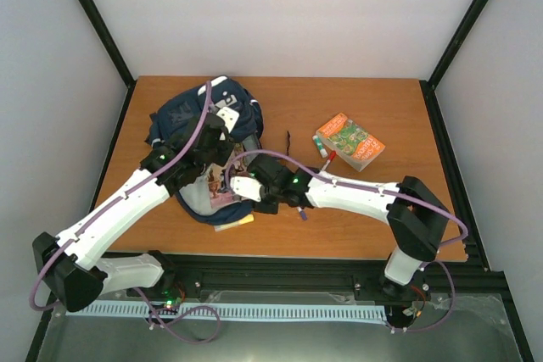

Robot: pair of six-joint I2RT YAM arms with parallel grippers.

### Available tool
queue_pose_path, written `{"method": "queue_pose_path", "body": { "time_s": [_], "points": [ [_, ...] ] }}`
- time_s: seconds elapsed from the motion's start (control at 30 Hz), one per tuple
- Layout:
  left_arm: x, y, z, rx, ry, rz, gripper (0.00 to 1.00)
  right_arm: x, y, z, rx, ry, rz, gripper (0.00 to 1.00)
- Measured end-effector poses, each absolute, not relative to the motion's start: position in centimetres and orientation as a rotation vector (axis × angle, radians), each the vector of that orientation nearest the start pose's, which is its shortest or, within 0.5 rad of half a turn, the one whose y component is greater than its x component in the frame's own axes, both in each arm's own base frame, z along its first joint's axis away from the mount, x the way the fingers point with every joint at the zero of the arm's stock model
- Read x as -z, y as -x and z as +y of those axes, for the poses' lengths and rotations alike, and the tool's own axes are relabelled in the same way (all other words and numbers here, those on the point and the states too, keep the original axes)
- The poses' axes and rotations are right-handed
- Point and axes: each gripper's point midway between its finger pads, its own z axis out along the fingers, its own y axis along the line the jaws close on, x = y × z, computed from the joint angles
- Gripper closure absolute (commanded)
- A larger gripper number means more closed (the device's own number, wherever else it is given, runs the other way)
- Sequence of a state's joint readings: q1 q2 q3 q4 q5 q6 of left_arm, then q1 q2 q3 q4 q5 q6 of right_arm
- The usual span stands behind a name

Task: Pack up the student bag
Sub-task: Place the book in the student bag.

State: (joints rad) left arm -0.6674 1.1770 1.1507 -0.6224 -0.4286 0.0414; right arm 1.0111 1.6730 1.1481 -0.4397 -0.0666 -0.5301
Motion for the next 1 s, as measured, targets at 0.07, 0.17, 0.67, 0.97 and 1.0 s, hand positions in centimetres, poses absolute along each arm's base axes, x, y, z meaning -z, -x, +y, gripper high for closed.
{"method": "queue_pose_path", "body": {
  "time_s": [0.07, 0.17, 0.67, 0.97, 1.0],
  "points": [
    [-27.1, -31.7, -16.0, -0.110, -0.528, 2.090, 0.99, -11.1, -22.4, 38.2, -0.184, 1.815, 1.723, 0.62],
    [-27.1, -31.7, -16.0, -0.104, -0.527, 2.092, 0.99, -11.4, -23.1, 40.2, -0.085, 1.837, 1.610, 0.59],
    [-27.2, -31.5, -16.2, -0.070, -0.522, 2.098, 0.99, -6.4, -26.7, 43.1, 0.260, 1.916, 1.398, 0.70],
    [-27.1, -31.4, -16.4, -0.058, -0.525, 2.099, 0.99, -7.2, -32.2, 45.8, 0.400, 1.805, 1.314, 0.76],
    [-27.1, -31.4, -16.4, -0.056, -0.526, 2.099, 0.99, -7.4, -33.0, 46.0, 0.409, 1.786, 1.316, 0.76]
  ]
}}
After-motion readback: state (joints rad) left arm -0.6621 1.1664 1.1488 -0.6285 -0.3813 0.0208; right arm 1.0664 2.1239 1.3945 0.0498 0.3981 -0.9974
